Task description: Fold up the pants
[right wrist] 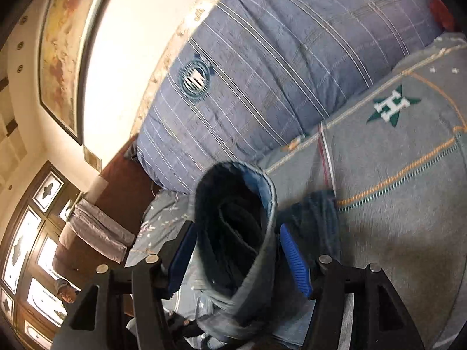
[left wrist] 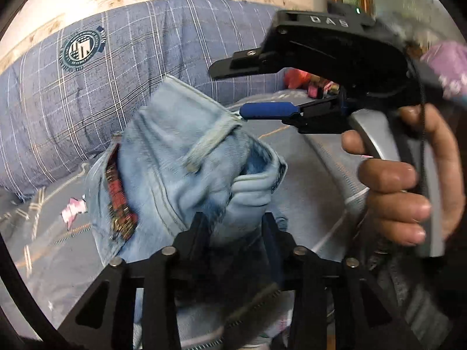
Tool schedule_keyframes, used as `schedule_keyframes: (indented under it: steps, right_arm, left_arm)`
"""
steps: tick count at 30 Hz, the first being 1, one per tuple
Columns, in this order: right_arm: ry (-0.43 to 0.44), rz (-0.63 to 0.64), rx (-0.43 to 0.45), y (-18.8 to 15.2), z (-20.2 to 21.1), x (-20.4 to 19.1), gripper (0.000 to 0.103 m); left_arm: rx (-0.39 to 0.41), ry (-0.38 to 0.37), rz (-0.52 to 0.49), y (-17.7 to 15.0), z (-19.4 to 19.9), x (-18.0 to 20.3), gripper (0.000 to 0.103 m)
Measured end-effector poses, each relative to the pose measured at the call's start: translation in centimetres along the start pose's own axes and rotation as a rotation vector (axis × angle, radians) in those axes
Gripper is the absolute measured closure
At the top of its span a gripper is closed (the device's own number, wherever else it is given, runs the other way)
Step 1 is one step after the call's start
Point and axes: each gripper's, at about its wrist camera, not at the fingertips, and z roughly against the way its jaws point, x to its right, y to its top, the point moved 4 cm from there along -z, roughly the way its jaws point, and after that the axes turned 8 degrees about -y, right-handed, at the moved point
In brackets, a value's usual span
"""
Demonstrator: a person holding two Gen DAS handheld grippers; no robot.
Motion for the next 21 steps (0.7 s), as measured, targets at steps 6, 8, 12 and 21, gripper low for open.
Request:
schedule_keyframes:
  steps: [6,8,12,21]
  right_arm:
    - [0.035,0.061,0.036,0.0,0.5,-2.1,0.040]
    - [-0.070,0.089,-0.034,-0.8,-1.4,-1.9,0.040]
    - [-0.118,0.130,-0.154,-2.4,-4.0,-1.9,0.076]
    - [-0.257,0.219,-0.151,-5.0,-2.2,-2.9,0.091]
  left_arm:
    - [0.034,-0.100,0.137,-0.9,1.8,-1.1,0.062]
    - [0.036,-0.120,0.183,-1.3,1.8,-2.0,0.062]
    - [0.039,-0.224,0.299,-1.5,2.1,-3.3,0.062]
    - [0.094,-0.296,0.483,-2.4,4.1,-7.0,0.037]
